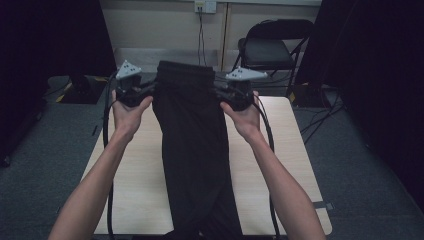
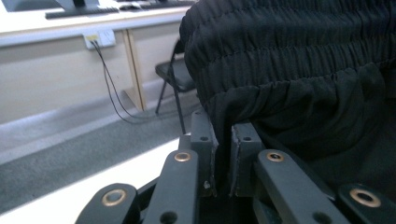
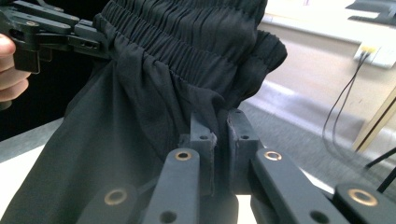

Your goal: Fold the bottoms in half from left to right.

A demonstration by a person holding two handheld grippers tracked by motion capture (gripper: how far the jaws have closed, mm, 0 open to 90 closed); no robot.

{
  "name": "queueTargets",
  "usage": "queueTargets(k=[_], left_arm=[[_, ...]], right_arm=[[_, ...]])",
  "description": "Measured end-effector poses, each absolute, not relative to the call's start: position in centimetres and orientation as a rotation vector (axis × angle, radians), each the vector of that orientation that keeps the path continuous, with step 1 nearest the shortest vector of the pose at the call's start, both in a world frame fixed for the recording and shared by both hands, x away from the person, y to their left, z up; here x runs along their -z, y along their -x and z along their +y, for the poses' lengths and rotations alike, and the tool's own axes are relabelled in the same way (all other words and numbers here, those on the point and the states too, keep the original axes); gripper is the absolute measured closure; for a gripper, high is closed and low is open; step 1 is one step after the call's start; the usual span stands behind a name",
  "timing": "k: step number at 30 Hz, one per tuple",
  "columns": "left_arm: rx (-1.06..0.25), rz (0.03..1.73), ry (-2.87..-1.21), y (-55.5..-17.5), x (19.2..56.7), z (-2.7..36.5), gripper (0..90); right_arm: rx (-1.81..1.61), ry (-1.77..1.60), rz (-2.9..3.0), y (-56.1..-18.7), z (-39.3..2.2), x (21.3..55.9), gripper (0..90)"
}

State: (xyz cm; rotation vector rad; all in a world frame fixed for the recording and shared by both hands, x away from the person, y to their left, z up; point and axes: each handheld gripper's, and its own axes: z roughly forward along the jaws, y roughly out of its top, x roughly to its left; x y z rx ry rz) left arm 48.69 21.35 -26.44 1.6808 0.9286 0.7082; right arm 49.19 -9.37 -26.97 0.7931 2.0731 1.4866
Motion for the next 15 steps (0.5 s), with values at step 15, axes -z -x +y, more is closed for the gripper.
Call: queueTargets(k=[15], left_arm=[[-0.711,0.874,-1.692,-50.3,25.1,18.2,82.2]], right_arm=[[-1.483,-0.833,1.967,-53.1,-11.6,22.9,83.7]])
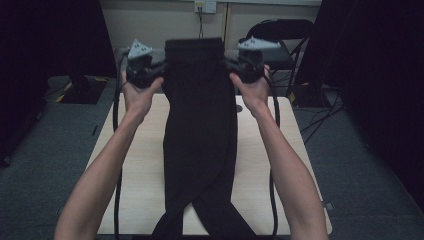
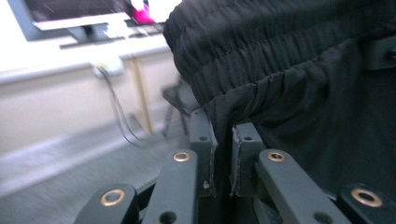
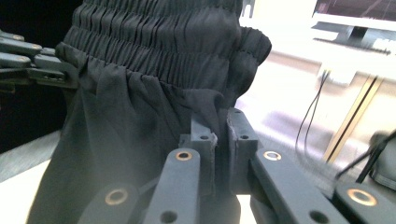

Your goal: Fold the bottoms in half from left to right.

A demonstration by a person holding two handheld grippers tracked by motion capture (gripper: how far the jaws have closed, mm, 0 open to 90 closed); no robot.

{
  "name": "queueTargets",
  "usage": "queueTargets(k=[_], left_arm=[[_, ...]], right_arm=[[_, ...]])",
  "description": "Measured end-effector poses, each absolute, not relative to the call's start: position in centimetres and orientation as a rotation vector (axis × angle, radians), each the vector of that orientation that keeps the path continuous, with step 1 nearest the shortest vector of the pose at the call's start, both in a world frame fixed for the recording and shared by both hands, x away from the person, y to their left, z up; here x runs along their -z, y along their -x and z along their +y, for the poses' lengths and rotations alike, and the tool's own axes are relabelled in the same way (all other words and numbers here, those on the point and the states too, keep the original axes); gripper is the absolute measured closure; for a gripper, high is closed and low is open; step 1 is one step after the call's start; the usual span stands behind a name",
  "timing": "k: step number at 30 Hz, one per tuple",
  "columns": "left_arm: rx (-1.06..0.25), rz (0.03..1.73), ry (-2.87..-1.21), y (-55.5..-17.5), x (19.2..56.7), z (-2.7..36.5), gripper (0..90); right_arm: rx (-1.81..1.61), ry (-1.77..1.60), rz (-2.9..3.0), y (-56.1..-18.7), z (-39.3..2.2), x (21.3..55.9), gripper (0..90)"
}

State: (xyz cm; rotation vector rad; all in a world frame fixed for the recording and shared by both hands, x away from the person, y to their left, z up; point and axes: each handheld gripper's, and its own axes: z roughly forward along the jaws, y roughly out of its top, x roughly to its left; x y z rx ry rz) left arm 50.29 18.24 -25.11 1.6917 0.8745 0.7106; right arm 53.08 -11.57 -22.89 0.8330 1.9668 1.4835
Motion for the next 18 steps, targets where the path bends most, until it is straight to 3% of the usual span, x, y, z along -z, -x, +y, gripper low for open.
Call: queueTargets(k=[6,16,18], left_arm=[[-0.584,0.841,-1.756,-46.9,30.2,17.9,81.9],[-0.411,0.788,-1.841,-38.4,34.2,17.9,81.8],[-0.389,0.795,-1.839,-38.2,35.0,17.9,81.7]], right_arm=[[-1.503,-0.875,2.075,-50.1,-13.8,29.0,83.6],[-1.588,-0.878,2.201,-42.1,-16.0,31.7,83.5],[-1.583,-0.884,2.229,-40.9,-16.2,32.7,83.5]])
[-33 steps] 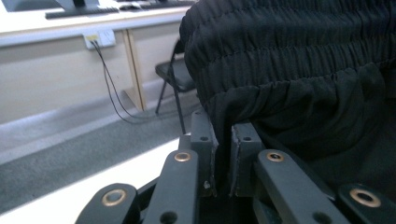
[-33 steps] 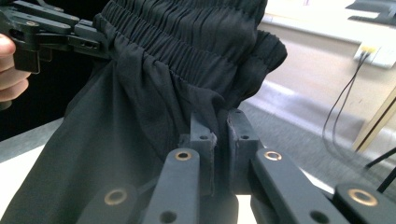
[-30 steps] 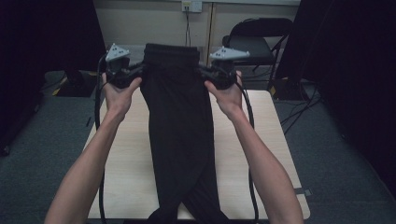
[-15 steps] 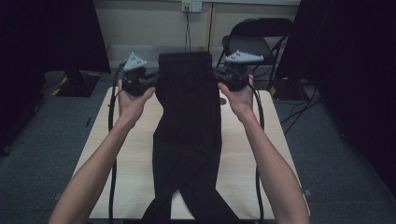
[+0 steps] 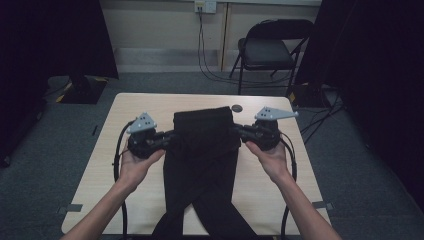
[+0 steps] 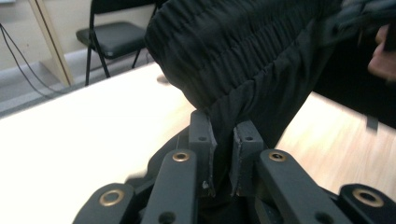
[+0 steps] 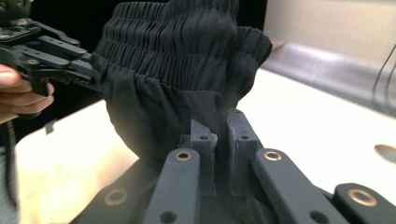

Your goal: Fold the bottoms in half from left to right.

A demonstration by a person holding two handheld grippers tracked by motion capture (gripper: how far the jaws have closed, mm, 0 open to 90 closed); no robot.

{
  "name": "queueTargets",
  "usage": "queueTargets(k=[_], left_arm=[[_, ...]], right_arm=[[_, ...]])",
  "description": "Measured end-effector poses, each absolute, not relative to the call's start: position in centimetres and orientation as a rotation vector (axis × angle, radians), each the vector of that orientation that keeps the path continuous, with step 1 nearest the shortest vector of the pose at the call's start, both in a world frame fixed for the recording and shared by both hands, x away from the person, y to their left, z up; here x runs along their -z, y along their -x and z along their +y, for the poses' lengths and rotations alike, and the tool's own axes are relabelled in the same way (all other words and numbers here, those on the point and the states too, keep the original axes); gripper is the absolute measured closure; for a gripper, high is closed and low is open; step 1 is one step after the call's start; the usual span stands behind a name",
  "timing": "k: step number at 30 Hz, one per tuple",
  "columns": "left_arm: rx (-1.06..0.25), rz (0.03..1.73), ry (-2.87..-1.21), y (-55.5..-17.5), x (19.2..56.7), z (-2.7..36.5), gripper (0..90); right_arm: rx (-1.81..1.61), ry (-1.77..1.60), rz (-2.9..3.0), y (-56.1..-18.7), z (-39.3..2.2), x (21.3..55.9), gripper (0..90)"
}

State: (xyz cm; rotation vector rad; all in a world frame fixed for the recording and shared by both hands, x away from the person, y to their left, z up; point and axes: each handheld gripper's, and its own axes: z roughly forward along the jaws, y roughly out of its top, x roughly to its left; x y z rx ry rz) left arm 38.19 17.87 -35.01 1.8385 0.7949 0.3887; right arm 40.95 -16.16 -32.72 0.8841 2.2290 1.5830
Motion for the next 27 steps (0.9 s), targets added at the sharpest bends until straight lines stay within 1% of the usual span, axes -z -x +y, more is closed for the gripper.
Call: queueTargets(k=[2,4,9,10,11,12,14,16,20,21,22,24,27], left_arm=[[-0.361,0.832,-1.903,-38.3,37.6,17.7,81.6],[-0.285,0.890,-1.945,-38.6,40.4,17.5,81.6],[-0.253,0.972,-2.073,-40.1,45.8,16.6,80.5],[-0.263,0.982,-2.109,-40.4,46.7,16.4,79.6],[-0.263,0.982,-2.109,-40.4,46.7,16.4,79.1],[-0.265,0.995,-2.178,-41.1,48.3,16.1,78.0],[-0.241,1.021,-2.162,-41.6,48.5,16.3,76.8],[-0.255,1.034,-2.164,-42.3,48.6,16.3,76.0],[-0.287,1.061,-2.135,-44.1,48.8,16.2,75.9],[-0.317,1.071,-2.129,-44.7,48.9,16.0,75.7],[-0.317,1.071,-2.129,-44.7,48.9,16.0,75.5],[-0.407,1.102,-2.103,-46.4,49.0,15.4,74.6],[-0.438,1.130,-2.083,-48.1,49.2,15.1,74.7]], right_arm=[[-1.540,-0.894,2.253,-40.3,-16.0,34.1,83.5],[-1.467,-0.924,2.315,-40.3,-15.7,36.6,83.5],[-1.344,-1.057,2.408,-41.3,-15.3,43.4,83.2],[-1.325,-1.081,2.416,-41.7,-15.2,44.6,83.0],[-1.308,-1.092,2.432,-42.1,-14.9,45.7,82.7],[-1.269,-1.111,2.450,-42.6,-14.6,47.0,82.5],[-1.228,-1.135,2.463,-43.3,-14.2,48.7,82.1],[-1.220,-1.127,2.480,-44.0,-14.1,49.6,82.2],[-1.201,-1.137,2.449,-45.5,-13.8,49.7,82.3],[-1.199,-1.143,2.429,-45.9,-13.7,49.8,82.3],[-1.192,-1.141,2.410,-46.4,-13.5,49.8,82.4],[-1.174,-1.153,2.381,-47.4,-13.2,49.9,82.4],[-1.139,-1.148,2.342,-49.0,-12.9,49.9,82.4]])
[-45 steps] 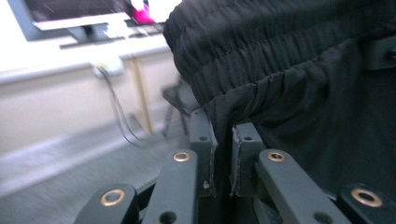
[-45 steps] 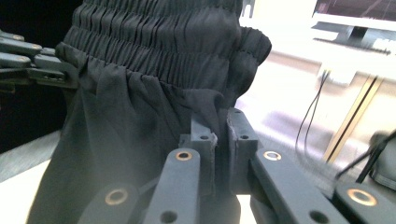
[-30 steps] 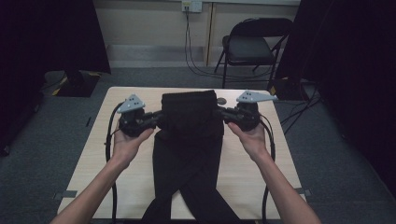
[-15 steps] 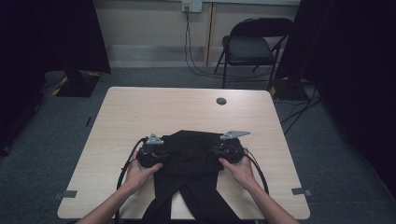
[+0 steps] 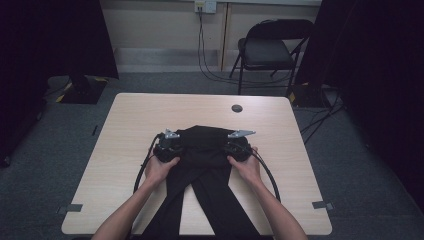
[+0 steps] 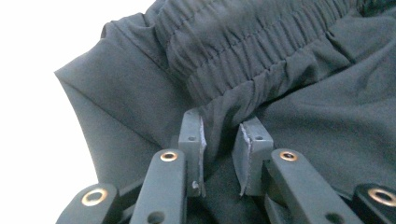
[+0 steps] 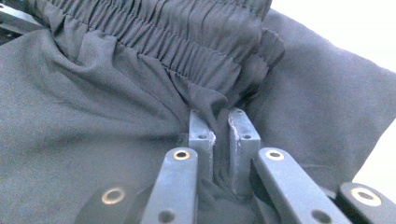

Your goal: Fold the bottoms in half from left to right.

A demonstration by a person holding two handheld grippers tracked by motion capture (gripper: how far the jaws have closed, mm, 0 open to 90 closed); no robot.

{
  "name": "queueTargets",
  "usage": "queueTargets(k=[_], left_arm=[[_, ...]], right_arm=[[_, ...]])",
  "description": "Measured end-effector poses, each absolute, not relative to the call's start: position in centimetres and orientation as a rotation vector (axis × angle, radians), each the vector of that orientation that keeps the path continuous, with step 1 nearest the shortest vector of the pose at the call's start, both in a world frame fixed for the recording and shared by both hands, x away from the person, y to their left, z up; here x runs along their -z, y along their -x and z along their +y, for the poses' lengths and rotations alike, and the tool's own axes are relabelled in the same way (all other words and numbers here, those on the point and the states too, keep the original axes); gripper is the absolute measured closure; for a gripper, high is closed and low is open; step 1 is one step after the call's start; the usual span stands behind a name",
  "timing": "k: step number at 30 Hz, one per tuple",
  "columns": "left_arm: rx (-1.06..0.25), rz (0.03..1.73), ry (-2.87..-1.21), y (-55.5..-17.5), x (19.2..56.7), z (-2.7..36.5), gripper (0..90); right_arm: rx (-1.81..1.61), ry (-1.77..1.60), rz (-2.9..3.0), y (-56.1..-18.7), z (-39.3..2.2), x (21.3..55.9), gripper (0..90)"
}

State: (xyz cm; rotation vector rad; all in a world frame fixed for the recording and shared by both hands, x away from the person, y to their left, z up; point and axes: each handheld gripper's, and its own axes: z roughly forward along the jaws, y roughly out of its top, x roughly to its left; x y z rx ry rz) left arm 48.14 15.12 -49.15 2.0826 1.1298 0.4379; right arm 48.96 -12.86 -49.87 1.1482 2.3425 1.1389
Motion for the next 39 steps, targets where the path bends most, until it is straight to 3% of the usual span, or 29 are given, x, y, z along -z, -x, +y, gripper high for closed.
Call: queueTargets(k=[5,7,8,10,11,12,14,16,19,20,21,24,27,31,32,39], left_arm=[[-0.485,1.179,-2.048,-51.0,49.3,14.5,73.0],[-0.492,1.199,-2.020,-51.4,49.3,14.6,65.2],[-0.472,1.217,-1.995,-51.4,49.3,14.8,61.6],[-0.424,1.207,-1.972,-51.2,48.6,15.5,48.3],[-0.414,1.199,-1.955,-51.0,48.2,15.8,46.0],[-0.414,1.199,-1.955,-51.0,48.2,15.8,44.9],[-0.454,1.126,-1.934,-49.8,46.2,16.6,43.4],[-0.477,1.089,-1.919,-48.8,44.6,16.9,42.9],[-0.501,1.040,-1.916,-46.4,42.6,17.1,44.7],[-0.478,1.018,-1.929,-45.5,42.2,17.0,47.3],[-0.457,0.979,-1.949,-44.5,42.0,16.9,47.3],[-0.411,0.851,-2.030,-41.3,42.3,15.6,59.5],[-0.312,0.787,-2.097,-39.0,43.8,13.3,68.2],[-0.230,0.669,-2.194,-37.1,45.8,9.8,69.3],[-0.155,0.661,-2.197,-36.7,46.7,8.6,68.9],[-0.153,0.619,-2.305,-35.7,48.9,7.2,67.5]], right_arm=[[-1.059,-1.165,2.302,-51.5,-12.2,49.6,81.5],[-1.015,-1.175,2.291,-52.4,-12.0,49.4,77.3],[-1.018,-1.183,2.290,-52.5,-12.1,49.3,73.4],[-1.026,-1.174,2.273,-52.3,-12.6,48.8,56.4],[-1.026,-1.165,2.267,-52.0,-12.8,48.5,50.1],[-1.026,-1.165,2.267,-52.0,-12.8,48.5,50.1],[-1.109,-1.186,2.217,-50.5,-14.8,46.7,38.5],[-1.121,-1.179,2.206,-49.9,-15.3,46.2,37.5],[-1.196,-1.148,2.193,-47.3,-16.8,44.9,40.1],[-1.264,-1.117,2.194,-45.6,-17.5,44.5,50.2],[-1.264,-1.117,2.194,-45.6,-17.5,44.5,50.2],[-1.286,-1.072,2.266,-43.2,-18.1,44.9,68.5],[-1.211,-1.010,2.363,-41.8,-17.5,46.3,79.2],[-1.162,-0.973,2.451,-41.4,-16.2,47.9,81.9],[-1.157,-0.970,2.465,-41.5,-15.9,48.3,82.1],[-1.146,-0.930,2.510,-41.5,-14.8,49.4,80.5]])
